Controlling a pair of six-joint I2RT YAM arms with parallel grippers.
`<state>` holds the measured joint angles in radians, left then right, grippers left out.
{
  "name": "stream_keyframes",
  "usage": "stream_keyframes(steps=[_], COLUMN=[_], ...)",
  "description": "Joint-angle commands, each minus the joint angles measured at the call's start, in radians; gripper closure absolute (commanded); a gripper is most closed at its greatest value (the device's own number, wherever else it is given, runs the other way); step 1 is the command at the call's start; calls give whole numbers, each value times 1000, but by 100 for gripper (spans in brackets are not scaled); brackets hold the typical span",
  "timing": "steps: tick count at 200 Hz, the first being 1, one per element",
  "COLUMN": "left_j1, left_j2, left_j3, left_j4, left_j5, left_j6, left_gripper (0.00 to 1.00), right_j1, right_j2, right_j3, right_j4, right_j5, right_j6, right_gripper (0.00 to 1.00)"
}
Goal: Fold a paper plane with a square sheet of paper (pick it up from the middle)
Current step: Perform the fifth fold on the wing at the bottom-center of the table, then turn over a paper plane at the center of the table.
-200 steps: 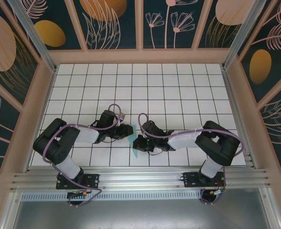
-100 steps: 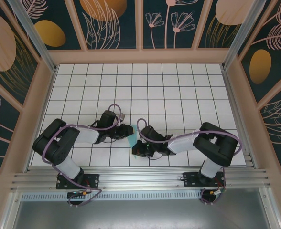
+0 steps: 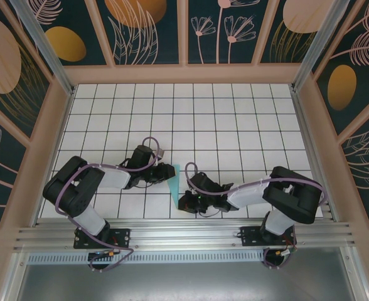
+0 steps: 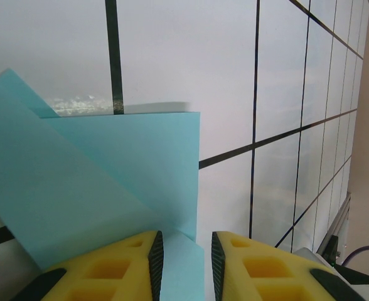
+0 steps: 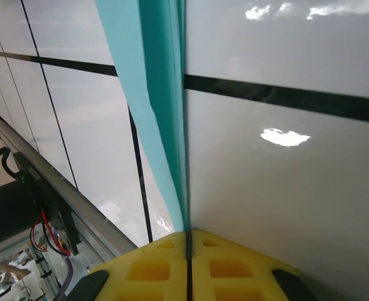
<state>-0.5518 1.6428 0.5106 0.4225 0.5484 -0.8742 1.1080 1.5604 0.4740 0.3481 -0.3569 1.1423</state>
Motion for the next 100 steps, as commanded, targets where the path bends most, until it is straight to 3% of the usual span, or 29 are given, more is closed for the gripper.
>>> stream_keyframes(steps=[1, 42, 63, 100], left_j1=[4, 5, 3, 3], left_j2=[31, -31, -106, -286], left_j3=[-12, -2, 10, 71], left_j4=[-80, -98, -146, -355], left_j5=[-135, -147, -173, -326], left_j6=[26, 47, 54, 82], left_gripper=[68, 65, 58, 47], right_j1=[0, -46, -102, -159], right_j2=[-34, -103, -144, -192], right_j3=[12, 69, 46, 48], right_j4=[-102, -205, -210, -258], right_j5=[25, 151, 204, 297], right_j6=[-19, -74, -67, -90], right_gripper=[90, 89, 87, 77])
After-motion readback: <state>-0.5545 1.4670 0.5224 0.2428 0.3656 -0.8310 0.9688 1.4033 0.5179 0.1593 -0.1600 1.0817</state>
